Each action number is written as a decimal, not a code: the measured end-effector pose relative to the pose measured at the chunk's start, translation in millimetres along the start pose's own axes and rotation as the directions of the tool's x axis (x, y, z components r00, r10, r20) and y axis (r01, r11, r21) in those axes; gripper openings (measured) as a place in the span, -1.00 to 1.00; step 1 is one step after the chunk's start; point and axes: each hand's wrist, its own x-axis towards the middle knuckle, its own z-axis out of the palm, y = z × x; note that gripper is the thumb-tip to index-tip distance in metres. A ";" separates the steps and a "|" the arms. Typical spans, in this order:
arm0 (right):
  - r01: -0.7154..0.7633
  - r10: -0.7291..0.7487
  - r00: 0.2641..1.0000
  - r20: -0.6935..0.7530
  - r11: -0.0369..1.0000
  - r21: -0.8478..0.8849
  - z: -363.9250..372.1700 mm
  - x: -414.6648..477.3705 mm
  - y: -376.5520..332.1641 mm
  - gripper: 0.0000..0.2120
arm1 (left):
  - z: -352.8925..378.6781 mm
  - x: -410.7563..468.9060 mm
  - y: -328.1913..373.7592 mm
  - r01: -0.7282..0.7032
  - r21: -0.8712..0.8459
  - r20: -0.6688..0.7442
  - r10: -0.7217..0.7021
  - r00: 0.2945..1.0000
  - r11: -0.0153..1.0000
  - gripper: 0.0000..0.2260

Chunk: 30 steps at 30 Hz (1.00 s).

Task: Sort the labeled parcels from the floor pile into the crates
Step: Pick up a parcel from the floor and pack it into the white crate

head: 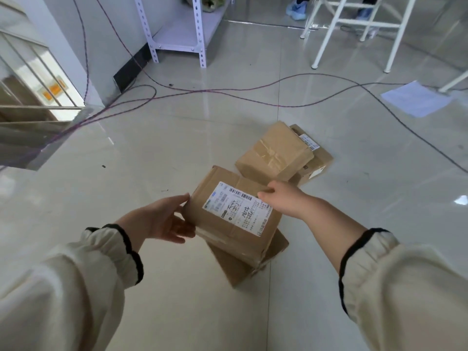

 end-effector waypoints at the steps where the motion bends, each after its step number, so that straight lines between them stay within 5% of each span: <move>1: -0.031 0.031 0.999 0.013 0.999 -0.034 -0.2 -0.6 0.8 -0.53 | 4.4 1.8 4.5 -0.070 -0.039 -0.059 0.068 0.996 0.997 -0.61; 4: -0.183 0.208 0.938 0.276 0.977 -0.112 -5.1 -7.9 3.1 -0.53 | 13.9 11.6 13.9 -0.251 -0.175 -0.128 0.231 0.965 0.952 -0.65; 8: -0.287 0.313 0.753 0.579 0.948 -0.139 -3.9 -14.2 5.8 -0.43 | 34.6 20.6 8.9 -0.270 -0.013 -0.047 0.269 0.962 0.963 -0.59; 15: -0.394 0.268 0.866 0.423 0.885 0.246 4.9 -0.6 31.0 -0.27 | 37.0 29.4 0.2 -0.232 -0.023 -0.028 0.231 0.973 0.973 -0.57; 20: -0.503 0.099 0.819 0.565 0.597 0.625 21.2 9.1 45.8 -0.37 | 42.4 41.1 -5.8 -0.223 -0.051 -0.024 0.222 0.975 0.973 -0.48; 25: -0.494 0.135 0.852 0.505 0.526 0.692 22.5 -0.7 39.9 -0.38 | 54.8 40.0 -5.7 -0.262 -0.134 -0.047 0.258 0.965 0.956 -0.46; 30: -0.402 0.188 0.914 0.359 0.305 0.863 -8.6 -30.5 7.8 -0.36 | 78.8 -11.1 18.8 -0.324 -0.398 0.026 0.364 0.931 0.858 -0.17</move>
